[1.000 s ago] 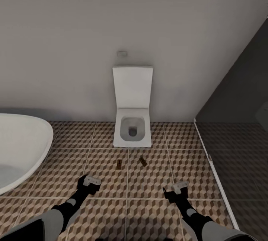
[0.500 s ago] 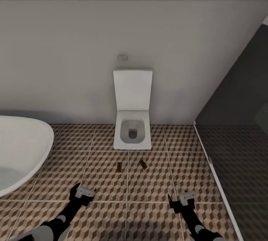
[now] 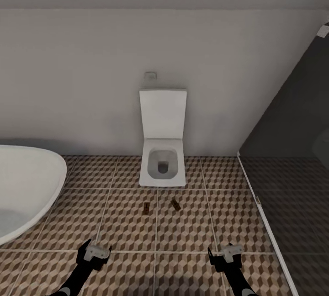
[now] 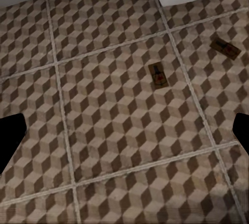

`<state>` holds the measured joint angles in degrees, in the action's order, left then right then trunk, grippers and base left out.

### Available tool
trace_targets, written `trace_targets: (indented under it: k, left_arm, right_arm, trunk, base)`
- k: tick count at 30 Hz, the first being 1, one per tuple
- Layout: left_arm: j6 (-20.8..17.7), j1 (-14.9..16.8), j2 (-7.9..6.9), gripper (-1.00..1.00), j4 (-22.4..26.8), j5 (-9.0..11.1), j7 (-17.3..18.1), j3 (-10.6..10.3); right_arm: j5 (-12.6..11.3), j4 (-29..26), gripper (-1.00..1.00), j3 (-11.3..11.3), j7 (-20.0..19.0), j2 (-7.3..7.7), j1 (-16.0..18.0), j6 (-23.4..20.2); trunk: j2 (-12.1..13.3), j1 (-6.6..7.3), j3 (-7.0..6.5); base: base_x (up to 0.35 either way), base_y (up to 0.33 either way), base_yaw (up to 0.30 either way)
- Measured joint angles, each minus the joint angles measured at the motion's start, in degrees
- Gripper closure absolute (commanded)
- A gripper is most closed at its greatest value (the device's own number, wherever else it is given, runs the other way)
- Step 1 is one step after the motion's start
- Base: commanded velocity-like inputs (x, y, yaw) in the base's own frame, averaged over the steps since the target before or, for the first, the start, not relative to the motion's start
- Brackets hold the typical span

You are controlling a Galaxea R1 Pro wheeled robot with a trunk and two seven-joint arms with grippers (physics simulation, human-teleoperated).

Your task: Take the four mousetraps from the cabinet in the bathroom and place them on the bathroom floor. Make sure all four end up on the same floor surface, and ensure that at least two of them are either under or directly next to the same bathroom sink.

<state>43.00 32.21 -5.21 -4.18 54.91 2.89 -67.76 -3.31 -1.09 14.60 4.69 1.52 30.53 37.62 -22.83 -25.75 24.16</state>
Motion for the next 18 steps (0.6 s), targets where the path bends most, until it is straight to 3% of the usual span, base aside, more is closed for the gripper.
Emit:
trace_targets:
  k: [5,18]
  left_arm:
    - [0.00,-1.02,0.03,-1.00,0.03,0.26,-0.02,0.00]
    - [-0.48,-1.40,1.31,-1.00,0.03,0.69,-0.06,0.16]
  right_arm:
    - [-1.54,0.00,-1.00,0.01,0.06,-0.19,-0.18,0.01]
    - [-2.09,0.00,-1.00,0.00,0.17,-0.44,-0.24,-0.12]
  trunk:
    - [0.00,0.00,-0.47]
    - [0.00,0.00,-1.68]
  base:
    - [0.000,0.000,0.000]
    - [0.000,0.000,0.000]
